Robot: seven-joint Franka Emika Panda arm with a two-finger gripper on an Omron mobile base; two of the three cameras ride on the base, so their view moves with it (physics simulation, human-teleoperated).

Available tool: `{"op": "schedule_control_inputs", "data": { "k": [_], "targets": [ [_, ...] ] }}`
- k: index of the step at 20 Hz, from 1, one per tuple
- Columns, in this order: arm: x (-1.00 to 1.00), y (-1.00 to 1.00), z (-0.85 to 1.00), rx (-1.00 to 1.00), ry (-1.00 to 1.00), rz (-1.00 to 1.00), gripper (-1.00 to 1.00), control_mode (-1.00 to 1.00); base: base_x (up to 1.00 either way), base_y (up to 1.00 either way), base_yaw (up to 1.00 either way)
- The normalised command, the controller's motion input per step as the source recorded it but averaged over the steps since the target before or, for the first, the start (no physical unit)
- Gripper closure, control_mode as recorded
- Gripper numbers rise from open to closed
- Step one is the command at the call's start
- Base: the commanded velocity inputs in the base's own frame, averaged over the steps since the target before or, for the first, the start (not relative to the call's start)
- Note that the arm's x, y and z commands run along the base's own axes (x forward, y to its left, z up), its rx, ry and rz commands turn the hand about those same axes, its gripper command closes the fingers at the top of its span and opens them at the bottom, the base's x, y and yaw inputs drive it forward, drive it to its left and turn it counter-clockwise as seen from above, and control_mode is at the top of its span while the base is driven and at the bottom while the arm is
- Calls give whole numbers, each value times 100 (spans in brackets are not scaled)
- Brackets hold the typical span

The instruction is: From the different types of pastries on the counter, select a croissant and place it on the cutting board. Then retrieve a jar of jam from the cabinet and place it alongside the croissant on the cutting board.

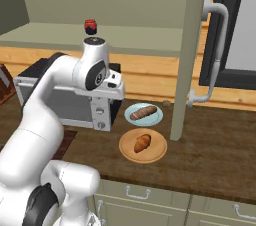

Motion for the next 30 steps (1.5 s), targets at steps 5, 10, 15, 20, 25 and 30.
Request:
{"op": "schedule_control_inputs", "data": {
  "k": [5,10,15,20,25,30],
  "targets": [
    [-1,-73,-47,-2,10,-1,-100,-100,0,0,0],
    [8,-69,-77,0,23,0,-100,-100,0,0,0],
    [28,-35,-92,-2,15,0,-100,-100,0,0,0],
    [33,-13,-41,0,2,-1,-100,-100,0,0,0],
    [15,-45,-29,0,5,-3,-100,-100,0,0,0],
    [3,-22,-37,1,1,-3,-100,-100,0,0,0]
  ]
}}
